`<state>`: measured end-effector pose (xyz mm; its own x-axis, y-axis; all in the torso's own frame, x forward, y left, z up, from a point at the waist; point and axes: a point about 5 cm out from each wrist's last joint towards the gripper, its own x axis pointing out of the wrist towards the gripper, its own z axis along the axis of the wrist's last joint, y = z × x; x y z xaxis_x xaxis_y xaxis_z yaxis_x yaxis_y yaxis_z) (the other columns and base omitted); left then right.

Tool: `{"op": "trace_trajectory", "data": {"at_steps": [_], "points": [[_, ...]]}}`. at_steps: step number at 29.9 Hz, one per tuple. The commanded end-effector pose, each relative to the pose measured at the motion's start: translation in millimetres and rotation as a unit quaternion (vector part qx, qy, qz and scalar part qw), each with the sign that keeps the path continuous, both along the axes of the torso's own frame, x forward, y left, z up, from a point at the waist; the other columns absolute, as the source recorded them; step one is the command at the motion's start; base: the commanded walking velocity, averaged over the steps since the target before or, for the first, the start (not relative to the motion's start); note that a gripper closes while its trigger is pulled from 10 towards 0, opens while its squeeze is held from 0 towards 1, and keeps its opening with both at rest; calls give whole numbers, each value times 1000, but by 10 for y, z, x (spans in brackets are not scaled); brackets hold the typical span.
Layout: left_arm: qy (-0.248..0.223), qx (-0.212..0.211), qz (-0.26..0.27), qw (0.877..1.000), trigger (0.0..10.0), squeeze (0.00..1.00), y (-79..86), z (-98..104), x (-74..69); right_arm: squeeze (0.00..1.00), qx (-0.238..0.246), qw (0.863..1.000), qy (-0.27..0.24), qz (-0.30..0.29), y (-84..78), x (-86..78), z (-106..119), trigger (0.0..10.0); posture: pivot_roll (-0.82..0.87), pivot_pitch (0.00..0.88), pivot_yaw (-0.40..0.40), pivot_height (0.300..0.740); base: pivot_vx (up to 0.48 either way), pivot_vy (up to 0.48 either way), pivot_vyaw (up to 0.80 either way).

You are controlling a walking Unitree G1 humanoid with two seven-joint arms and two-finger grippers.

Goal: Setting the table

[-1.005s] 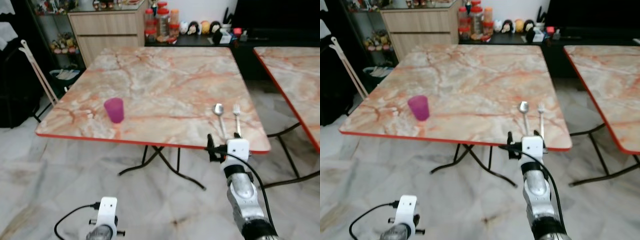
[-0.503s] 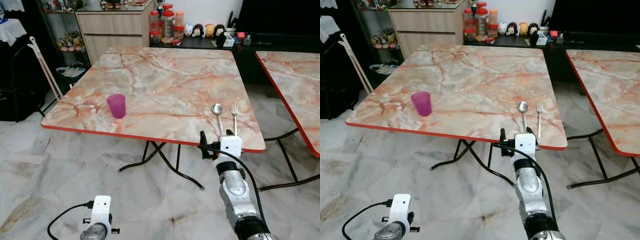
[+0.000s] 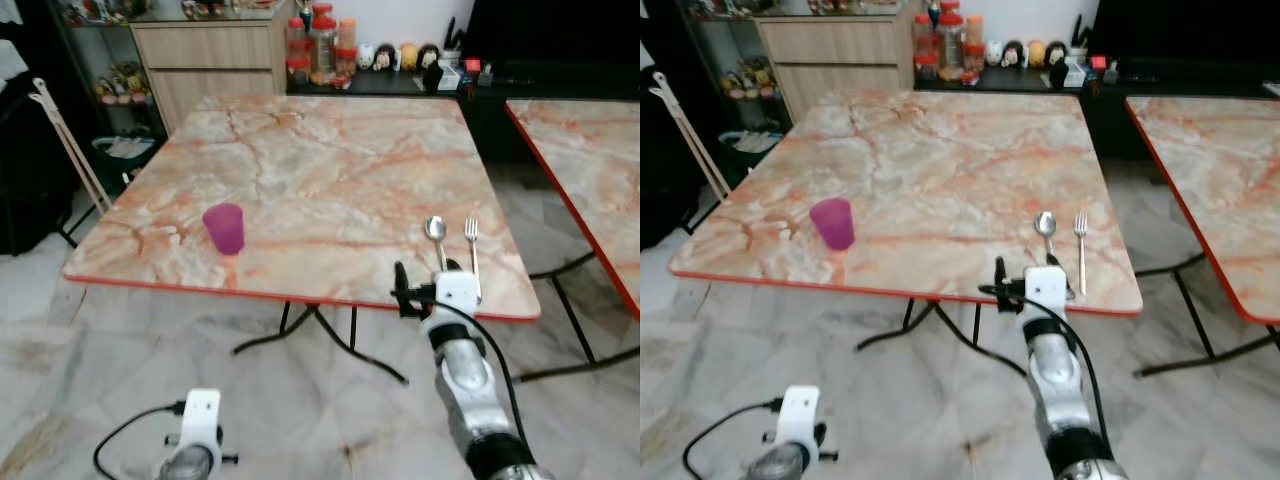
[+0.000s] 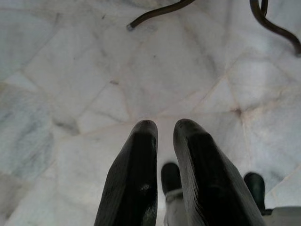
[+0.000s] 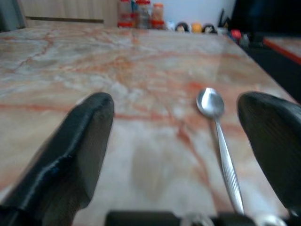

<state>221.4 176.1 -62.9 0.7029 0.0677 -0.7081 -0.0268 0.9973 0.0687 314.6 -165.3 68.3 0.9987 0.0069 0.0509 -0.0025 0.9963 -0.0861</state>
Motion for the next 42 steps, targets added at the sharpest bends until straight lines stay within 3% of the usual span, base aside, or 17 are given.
{"op": "trace_trajectory", "data": {"at_steps": [1, 33, 42], "points": [[6, 6, 6, 1000, 10000, 0, 76, -10, -27, 0, 6, 1000, -4, 10, 88, 19, 19, 10000, -88, 0, 1, 740, 349, 0, 0], [12, 1, 3, 1000, 10000, 0, 68, -32, -62, 0, 8, 1000, -4, 4, 108, -8, -3, 10000, -89, 0, 2, 740, 336, 0, -38], [9, -5, 3, 1000, 10000, 0, 46, -37, -70, 0, 6, 1000, 4, 7, 167, -79, -57, 10000, -86, 0, 1, 740, 0, 0, 0]]}}
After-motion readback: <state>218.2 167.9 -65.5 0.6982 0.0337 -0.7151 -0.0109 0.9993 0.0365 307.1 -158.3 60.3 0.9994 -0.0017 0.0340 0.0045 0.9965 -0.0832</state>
